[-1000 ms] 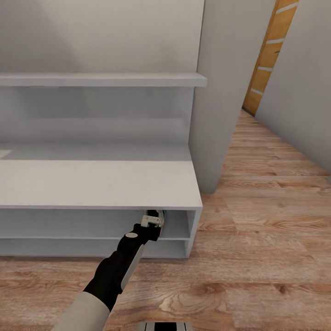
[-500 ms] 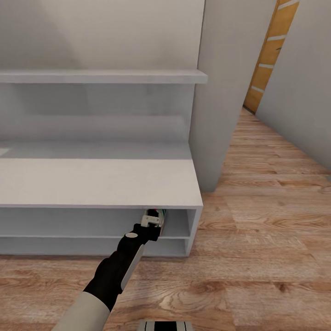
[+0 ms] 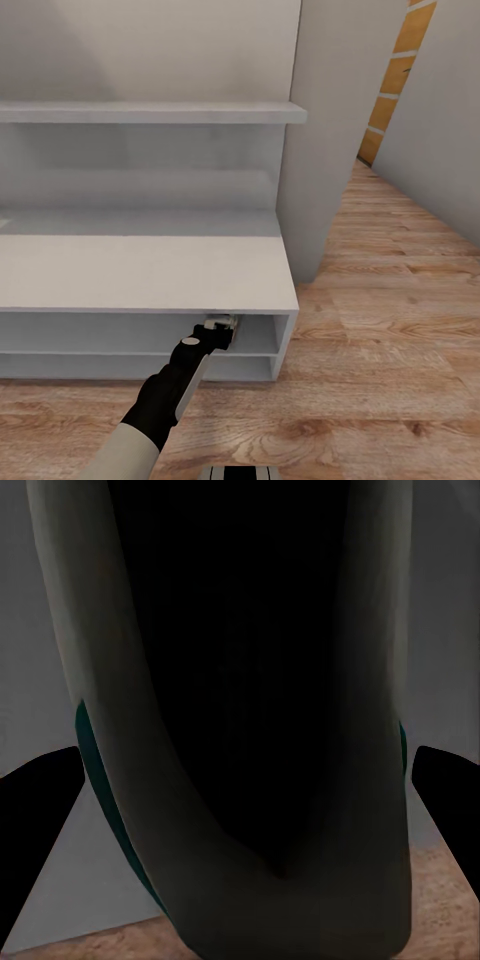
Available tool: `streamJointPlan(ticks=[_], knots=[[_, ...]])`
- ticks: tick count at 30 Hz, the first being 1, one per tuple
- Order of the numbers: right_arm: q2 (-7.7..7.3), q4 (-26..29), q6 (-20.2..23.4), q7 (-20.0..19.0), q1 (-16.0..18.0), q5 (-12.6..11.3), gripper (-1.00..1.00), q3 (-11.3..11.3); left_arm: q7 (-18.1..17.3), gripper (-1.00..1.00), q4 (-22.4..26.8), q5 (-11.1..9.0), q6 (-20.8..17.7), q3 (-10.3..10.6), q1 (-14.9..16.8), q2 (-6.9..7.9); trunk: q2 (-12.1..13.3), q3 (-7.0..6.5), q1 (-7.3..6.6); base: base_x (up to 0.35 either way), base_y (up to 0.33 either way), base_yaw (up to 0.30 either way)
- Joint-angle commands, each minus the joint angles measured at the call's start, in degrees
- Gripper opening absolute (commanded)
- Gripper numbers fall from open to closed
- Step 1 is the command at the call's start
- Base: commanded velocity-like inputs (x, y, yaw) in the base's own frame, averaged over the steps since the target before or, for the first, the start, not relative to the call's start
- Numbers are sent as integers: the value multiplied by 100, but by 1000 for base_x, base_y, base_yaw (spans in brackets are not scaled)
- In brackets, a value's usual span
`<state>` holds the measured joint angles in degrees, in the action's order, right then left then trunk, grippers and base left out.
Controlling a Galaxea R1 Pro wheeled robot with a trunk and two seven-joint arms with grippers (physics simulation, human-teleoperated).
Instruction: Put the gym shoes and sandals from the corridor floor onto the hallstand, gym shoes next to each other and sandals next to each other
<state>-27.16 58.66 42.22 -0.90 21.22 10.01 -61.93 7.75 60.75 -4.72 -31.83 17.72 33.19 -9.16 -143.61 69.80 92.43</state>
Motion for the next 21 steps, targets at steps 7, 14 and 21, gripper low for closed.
streamJointPlan(ticks=[7, 14, 21], knots=[[0, 5, 32, 11, 5, 10, -100, -4, 52, -100, 7, -47, -25, 12, 3, 2, -2, 5, -1, 9, 1, 0], [0, 5, 32, 11, 5, 10, -100, -4, 46, -100, 7, -47, -25, 12, 3, 2, -2, 5, -1, 140, 0, 0], [0, 5, 32, 11, 5, 10, -100, -4, 32, 100, -32, -47, -25, -105, 3, 2, -2, 5, -1, 13, 0, 0]])
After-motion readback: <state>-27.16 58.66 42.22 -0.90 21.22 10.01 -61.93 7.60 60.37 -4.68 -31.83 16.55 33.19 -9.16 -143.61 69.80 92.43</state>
